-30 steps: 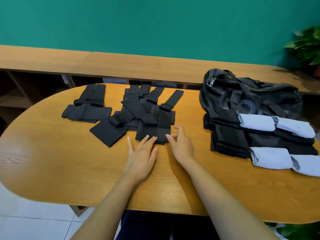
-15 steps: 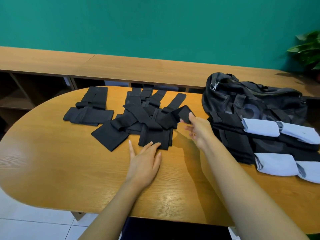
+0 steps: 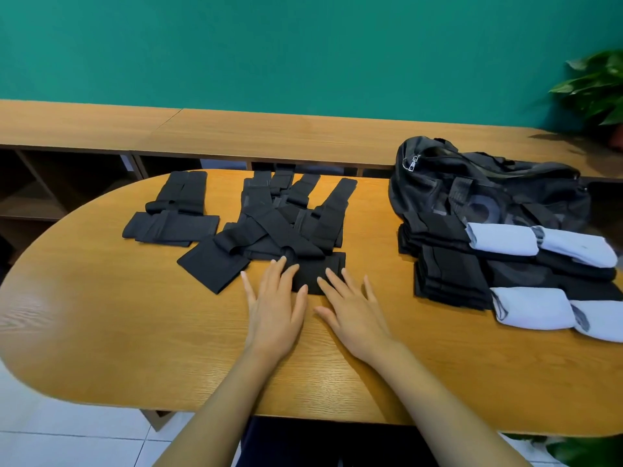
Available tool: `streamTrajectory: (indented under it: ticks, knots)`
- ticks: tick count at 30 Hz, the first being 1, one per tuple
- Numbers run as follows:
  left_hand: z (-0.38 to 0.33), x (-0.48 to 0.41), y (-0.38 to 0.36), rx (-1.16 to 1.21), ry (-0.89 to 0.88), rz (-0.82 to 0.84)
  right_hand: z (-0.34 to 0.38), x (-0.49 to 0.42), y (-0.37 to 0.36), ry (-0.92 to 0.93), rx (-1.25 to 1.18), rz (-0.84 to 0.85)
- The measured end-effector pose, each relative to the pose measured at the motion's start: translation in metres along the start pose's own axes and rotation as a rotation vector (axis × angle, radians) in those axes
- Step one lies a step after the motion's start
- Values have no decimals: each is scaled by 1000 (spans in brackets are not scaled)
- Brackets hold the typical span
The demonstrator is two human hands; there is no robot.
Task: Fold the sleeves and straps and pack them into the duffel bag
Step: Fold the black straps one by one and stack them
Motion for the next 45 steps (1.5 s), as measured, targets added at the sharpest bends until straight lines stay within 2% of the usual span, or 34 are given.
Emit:
streamTrajectory:
  ticks: [6,11,16,22,25,29,33,38,40,43,45]
  knots:
    - [1,1,1,48,15,22,-18,52,3,21,39,-113]
    - [-1,0,5,86,78,42,-42,94,2,-13,16,-402]
    - [0,-2,2,101,94,71,-42,96,-1,-13,-5,-463]
    - [-20,-34,8,63,150,-126,-41,98,1,18,9,-595]
    - [-29,-63,2,-99,79,-99,-42,99,1,13,0,-607]
    - [-30,-89,-12,-412,3,46,-43,100,0,10,-19,-612]
    - [-37,-103,-15,-478,2,39,-45,100,-2,25,-28,-618]
    - [-46,-121,-6,-616,51,114,-46,99,-3,29,-35,-607]
    - [-50,-128,-2,-611,28,75,-46,99,-3,31,-43,-595]
    - [-65,-138,8,-463,-56,-118,-46,98,-4,54,-84,-540]
    - [-79,-140,10,-416,-89,-139,-46,96,-3,76,-112,-450]
Point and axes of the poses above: each hand's wrist, its own x-axis away from the middle knuckle, its own y-axis out of the back of the hand, z = x × y, the point moved 2 cm from there along -x, towards the middle knuckle, and after that the axes turned 14 degrees about y, right-handed, at the moved point
